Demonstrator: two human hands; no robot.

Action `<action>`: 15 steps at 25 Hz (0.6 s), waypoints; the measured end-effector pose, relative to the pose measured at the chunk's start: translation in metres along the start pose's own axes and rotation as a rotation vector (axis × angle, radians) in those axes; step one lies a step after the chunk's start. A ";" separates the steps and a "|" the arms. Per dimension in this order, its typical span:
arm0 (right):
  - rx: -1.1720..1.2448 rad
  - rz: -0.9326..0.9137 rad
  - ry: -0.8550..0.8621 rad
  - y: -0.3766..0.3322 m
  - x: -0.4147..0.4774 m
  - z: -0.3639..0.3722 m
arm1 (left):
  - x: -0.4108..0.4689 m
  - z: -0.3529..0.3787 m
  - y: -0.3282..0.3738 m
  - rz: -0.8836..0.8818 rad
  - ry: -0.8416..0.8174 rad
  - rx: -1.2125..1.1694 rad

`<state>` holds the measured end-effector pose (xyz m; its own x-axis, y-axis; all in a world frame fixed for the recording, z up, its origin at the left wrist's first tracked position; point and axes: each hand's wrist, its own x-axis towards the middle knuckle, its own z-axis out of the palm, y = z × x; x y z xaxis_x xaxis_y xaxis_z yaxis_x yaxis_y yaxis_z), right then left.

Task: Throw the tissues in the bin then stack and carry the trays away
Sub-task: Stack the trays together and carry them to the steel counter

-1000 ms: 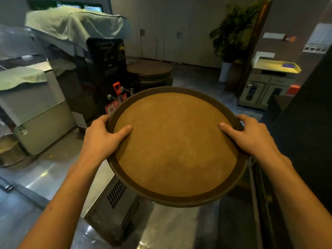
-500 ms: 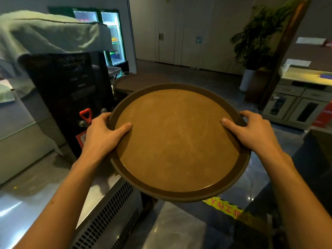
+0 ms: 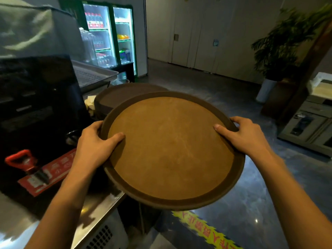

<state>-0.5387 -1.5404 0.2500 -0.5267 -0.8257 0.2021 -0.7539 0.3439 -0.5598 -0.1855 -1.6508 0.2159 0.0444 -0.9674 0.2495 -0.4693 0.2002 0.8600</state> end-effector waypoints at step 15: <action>0.640 -0.120 -0.510 -0.056 0.318 0.123 | 0.107 0.104 0.027 -0.369 0.525 -0.228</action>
<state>-0.6156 -1.8772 0.2470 -0.0979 -0.9951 -0.0133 -0.3435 0.0463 -0.9380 -0.2847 -1.7653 0.2193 0.6153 -0.7863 0.0555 -0.1461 -0.0445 0.9883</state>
